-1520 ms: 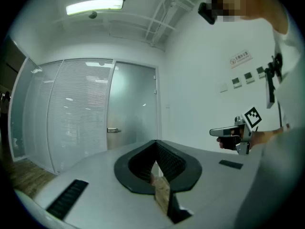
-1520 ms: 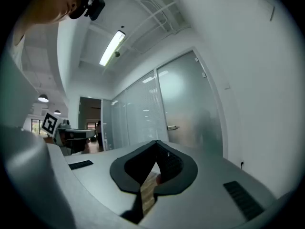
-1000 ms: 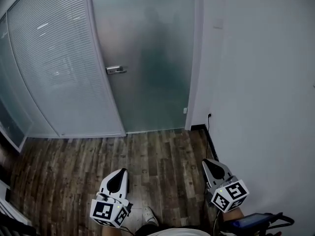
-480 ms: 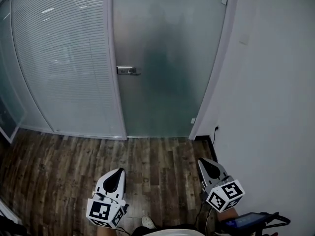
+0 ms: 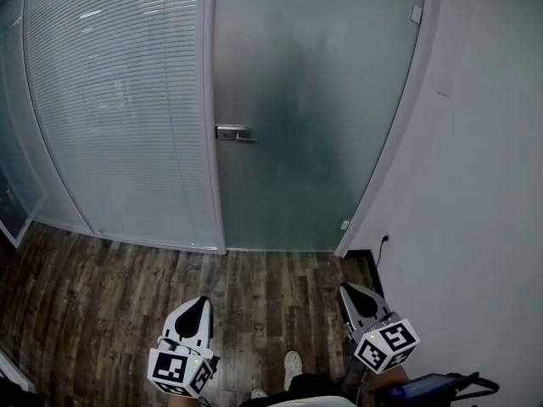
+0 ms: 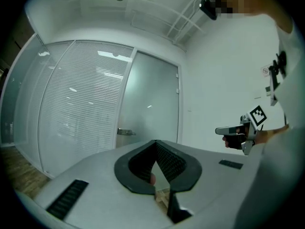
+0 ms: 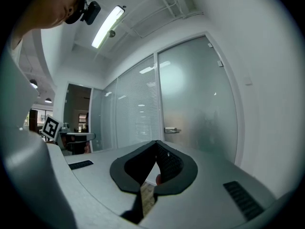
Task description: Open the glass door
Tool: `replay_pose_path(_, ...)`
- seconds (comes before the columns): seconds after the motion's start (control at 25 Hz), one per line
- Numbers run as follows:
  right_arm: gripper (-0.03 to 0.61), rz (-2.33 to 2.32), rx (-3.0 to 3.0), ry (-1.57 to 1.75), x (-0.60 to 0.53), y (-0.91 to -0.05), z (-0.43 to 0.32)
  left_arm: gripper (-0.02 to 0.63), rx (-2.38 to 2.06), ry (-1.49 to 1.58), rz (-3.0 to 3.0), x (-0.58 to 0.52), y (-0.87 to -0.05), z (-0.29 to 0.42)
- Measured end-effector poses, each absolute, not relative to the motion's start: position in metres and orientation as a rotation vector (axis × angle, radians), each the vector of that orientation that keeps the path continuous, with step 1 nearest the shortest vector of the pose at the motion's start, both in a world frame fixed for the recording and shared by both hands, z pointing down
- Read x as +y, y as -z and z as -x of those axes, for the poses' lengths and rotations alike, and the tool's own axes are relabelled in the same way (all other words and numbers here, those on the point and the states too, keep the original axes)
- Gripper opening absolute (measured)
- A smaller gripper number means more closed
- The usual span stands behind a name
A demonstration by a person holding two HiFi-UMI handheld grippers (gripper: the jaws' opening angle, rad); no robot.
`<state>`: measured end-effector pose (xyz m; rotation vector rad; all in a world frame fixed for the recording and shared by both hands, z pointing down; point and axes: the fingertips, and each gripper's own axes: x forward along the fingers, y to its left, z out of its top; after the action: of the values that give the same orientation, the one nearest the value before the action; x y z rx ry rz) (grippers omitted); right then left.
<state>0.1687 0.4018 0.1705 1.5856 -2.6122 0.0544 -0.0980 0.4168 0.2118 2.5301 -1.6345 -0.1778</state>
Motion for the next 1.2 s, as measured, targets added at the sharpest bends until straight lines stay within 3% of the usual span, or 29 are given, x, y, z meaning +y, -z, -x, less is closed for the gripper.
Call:
replay_pose_path(0.32,0.002,-1.521,-2.664,-0.062,0.339,-0.177,-0.158,0.000,-1.624,0.141,-2.552,0.354,-0.206,0.083)
replay_pose_path(1.2,0.002,-1.411,-2.774,-0.136,0.086,-0.172,-0.276,0.000,-1.674,0.006,-2.538,0.130,-0.180,-0.044)
